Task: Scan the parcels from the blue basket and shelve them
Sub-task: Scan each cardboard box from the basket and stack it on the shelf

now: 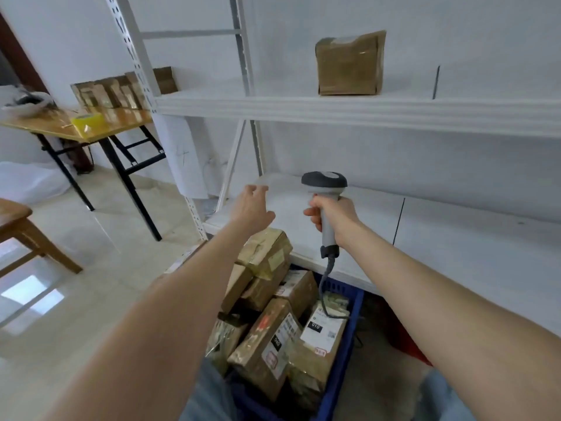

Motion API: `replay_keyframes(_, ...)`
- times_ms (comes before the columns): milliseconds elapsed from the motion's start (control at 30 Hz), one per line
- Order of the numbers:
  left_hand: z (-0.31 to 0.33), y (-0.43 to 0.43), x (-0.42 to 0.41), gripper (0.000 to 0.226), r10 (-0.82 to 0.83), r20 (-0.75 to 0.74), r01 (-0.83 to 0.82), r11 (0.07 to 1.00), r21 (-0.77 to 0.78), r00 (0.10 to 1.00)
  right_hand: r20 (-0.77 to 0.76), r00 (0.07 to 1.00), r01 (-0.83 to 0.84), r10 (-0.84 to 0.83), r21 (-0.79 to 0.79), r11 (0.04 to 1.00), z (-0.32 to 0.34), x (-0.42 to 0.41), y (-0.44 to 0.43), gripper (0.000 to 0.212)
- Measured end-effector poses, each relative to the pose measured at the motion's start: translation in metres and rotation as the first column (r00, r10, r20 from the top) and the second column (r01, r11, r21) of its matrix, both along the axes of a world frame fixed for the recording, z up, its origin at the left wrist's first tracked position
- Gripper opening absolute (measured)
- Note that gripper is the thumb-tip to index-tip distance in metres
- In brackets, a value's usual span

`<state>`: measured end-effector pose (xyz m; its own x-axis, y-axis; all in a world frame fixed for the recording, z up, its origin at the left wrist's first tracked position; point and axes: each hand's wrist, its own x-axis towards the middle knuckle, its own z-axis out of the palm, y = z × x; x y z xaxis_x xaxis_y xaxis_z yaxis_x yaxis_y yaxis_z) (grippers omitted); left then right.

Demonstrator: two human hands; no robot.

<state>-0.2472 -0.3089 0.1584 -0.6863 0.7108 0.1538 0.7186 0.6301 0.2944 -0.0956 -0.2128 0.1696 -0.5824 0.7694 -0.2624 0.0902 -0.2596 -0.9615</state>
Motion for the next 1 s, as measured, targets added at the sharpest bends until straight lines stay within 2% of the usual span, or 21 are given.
replay_keyframes(100, -0.041, -0.018, -0.016, 0.067, 0.096, 0.164, -0.089, 0.995, -0.047, 0.982, 0.052, 0.999, -0.009, 0.012, -0.063, 0.998, -0.035, -0.022, -0.006, 0.004)
replay_keyframes(200, -0.073, -0.029, -0.035, 0.067, 0.205, 0.28, -0.188, 0.978, -0.085, 0.938, 0.104, 0.994, -0.008, 0.018, -0.096, 0.995, -0.063, -0.045, -0.004, 0.013)
replay_keyframes(300, -0.095, -0.033, -0.06, 0.068, 0.302, 0.35, -0.272, 0.953, -0.131, 0.887, 0.158, 0.987, -0.008, 0.026, -0.114, 0.994, -0.084, -0.068, 0.002, 0.012)
replay_keyframes(400, -0.113, -0.035, -0.093, 0.064, 0.38, 0.408, -0.358, 0.924, -0.133, 0.83, 0.203, 0.979, -0.005, 0.029, -0.118, 0.993, -0.103, -0.091, 0.01, 0.02)
replay_keyframes(567, -0.135, -0.035, -0.142, 0.04, 0.467, 0.471, -0.456, 0.878, -0.146, 0.748, 0.294, 0.955, -0.014, 0.033, -0.065, 0.998, -0.118, -0.126, 0.026, 0.024)
replay_keyframes(667, -0.153, -0.032, -0.162, 0.048, 0.505, 0.53, -0.522, 0.843, -0.13, 0.682, 0.328, 0.943, -0.048, 0.05, -0.014, 0.999, -0.123, -0.143, 0.035, 0.025)
replay_keyframes(800, -0.161, -0.025, -0.163, 0.049, 0.484, 0.659, -0.594, 0.802, -0.069, 0.576, 0.44, 0.894, -0.146, 0.083, 0.112, 0.983, -0.134, -0.152, 0.04, 0.024)
replay_keyframes(900, -0.167, -0.018, -0.157, 0.051, 0.463, 0.717, -0.679, 0.734, 0.02, 0.521, 0.483, 0.873, -0.155, 0.064, 0.15, 0.976, -0.148, -0.148, 0.043, 0.023)
replay_keyframes(933, -0.167, -0.016, -0.153, 0.043, 0.442, 0.748, -0.713, 0.699, 0.058, 0.495, 0.492, 0.869, -0.145, 0.055, 0.146, 0.979, -0.151, -0.145, 0.044, 0.024)
replay_keyframes(1000, -0.164, -0.011, -0.142, 0.011, 0.354, 0.844, -0.77, 0.629, 0.105, 0.404, 0.512, 0.858, -0.122, 0.038, 0.132, 0.984, -0.156, -0.138, 0.047, 0.025)
